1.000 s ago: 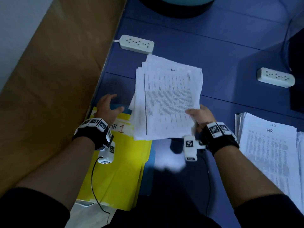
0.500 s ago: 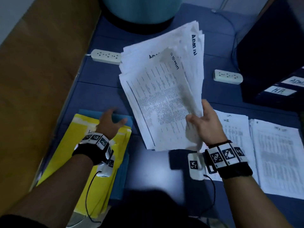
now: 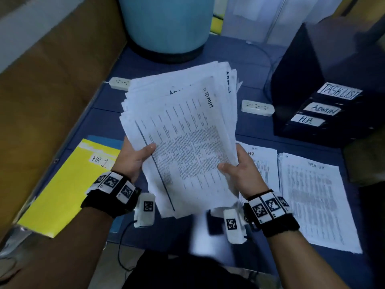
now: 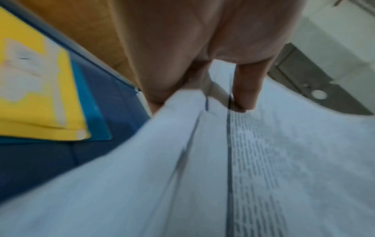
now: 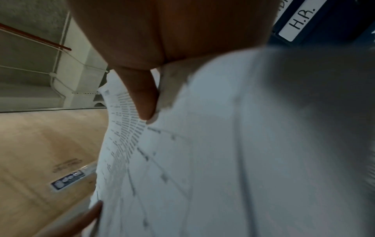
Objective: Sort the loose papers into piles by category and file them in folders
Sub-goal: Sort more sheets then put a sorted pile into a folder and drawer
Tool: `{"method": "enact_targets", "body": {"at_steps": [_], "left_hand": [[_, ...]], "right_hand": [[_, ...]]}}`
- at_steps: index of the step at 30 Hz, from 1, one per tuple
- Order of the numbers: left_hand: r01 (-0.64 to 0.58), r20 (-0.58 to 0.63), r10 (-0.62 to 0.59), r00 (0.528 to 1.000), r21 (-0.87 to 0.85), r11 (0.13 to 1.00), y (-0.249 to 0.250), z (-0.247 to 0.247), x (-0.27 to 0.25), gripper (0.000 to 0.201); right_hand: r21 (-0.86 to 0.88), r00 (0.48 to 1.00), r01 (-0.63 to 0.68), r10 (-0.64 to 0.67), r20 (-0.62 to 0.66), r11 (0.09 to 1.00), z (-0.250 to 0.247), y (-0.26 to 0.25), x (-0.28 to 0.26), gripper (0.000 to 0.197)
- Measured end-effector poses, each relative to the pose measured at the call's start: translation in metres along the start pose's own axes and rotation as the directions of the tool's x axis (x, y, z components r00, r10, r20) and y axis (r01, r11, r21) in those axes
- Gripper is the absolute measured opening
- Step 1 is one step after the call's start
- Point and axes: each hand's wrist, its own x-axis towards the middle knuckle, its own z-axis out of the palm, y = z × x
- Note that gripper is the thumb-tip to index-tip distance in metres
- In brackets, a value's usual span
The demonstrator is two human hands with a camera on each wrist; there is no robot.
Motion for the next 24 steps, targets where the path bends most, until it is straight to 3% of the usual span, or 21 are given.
{"method": "enact_targets", "body": {"at_steps": [4,9,13,17,22,24], "left_hand": [[0.148,-0.05,-0.147,0.988,0.007,0.989,-0.021,-0.006,-0.026,0.057],[0.24,0.131,-0.242,0.961,0.035,0.97,-0.007,-0.018,-0.044,0.067],[0.164,0.262,-0.131,0.956,-0.108,0.98,0.019,-0.03,-0.043,0.066],[0.074,0.309,-0.009,0.951,-0.198,0.977,0.05,-0.035,-0.039,0.065],[-0.034,0.156,0.066,0.986,-0.201,0.979,0.071,-0.032,-0.028,0.061],[-0.133,0.03,0.136,0.99,-0.07,0.989,0.075,-0.028,-0.025,0.05]], "right_hand": [[-0.213,0.986,0.164,-0.152,0.068,0.963,0.006,-0.025,-0.011,0.03],[-0.408,0.941,0.335,-0.276,0.196,0.849,0.022,-0.08,-0.031,0.029],[-0.317,0.905,0.423,-0.373,0.206,0.849,0.027,-0.112,-0.048,0.026],[-0.181,0.887,0.46,-0.44,0.142,0.869,0.023,-0.114,-0.052,0.03],[-0.062,0.921,0.391,-0.39,0.027,0.918,0.023,-0.081,-0.035,0.037],[-0.081,0.936,0.346,-0.35,-0.04,0.935,0.026,-0.063,-0.021,0.045]]}}
